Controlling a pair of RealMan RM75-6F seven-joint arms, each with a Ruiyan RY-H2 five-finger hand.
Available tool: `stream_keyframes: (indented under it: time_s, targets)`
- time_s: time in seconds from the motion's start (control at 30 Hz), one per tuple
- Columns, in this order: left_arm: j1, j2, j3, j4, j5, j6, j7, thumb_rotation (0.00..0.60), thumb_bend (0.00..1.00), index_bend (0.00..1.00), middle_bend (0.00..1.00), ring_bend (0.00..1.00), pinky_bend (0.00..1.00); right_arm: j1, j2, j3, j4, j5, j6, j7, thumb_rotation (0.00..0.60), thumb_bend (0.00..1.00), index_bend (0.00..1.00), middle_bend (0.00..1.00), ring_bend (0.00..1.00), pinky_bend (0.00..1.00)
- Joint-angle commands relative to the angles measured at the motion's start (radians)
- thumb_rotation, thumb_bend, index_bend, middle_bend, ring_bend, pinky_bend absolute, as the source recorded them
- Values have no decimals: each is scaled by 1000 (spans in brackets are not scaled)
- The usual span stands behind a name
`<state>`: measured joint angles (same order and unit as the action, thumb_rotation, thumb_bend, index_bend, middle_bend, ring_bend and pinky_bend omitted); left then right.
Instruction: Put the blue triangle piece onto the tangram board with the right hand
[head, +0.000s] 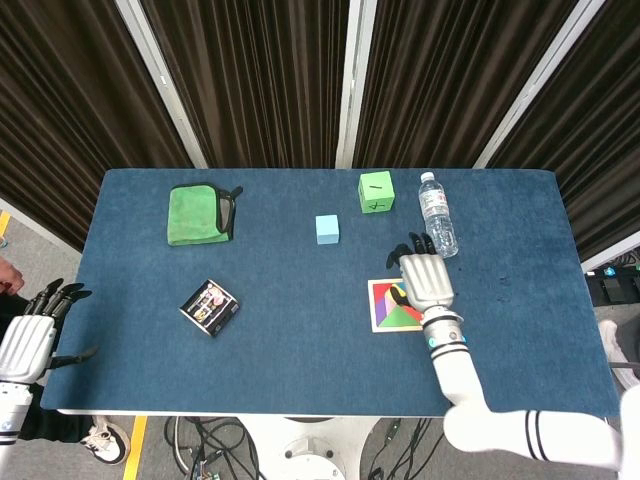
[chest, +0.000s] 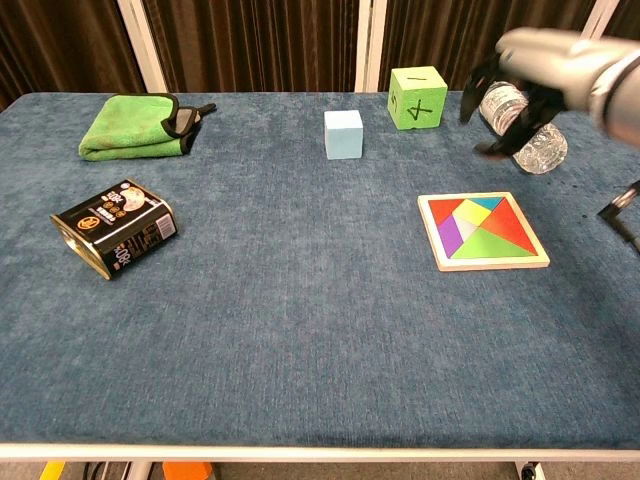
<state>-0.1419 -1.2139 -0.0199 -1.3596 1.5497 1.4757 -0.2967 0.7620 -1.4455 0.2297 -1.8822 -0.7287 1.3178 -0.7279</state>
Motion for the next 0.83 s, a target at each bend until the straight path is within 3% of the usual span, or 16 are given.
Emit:
stream_keyframes:
  time_s: [0.03,0.13,0.2,0.33,0.57,0.83]
  targets:
    - [-1,18,-8,-38,0,9,35,600,74,219,155,38,154,-201,161,-191,-101,-452,273,81,600,219,359,224,16,0]
    - [-7,30,-13,-68,3,9,69,600,74,219,154,38,154,-305,207,-286,-34,-595,364,153,600,215,221,94,0,0]
    - [-10,35,-15,-83,6,8,90,600,74,219,154,38,154,-361,213,-322,50,-661,411,232,600,213,110,20,0,0]
    - [-16,44,-18,-116,8,6,130,600,74,219,154,38,154,-474,217,-369,207,-675,455,320,600,205,1,0,0,0]
    - [-13,42,-21,-133,-4,4,164,600,74,219,154,38,154,-571,268,-373,253,-631,425,424,600,204,0,0,0,0]
    - [-6,37,-24,-124,-22,4,170,600,74,219,154,38,154,-626,248,-331,314,-623,393,483,600,207,0,0,0,0]
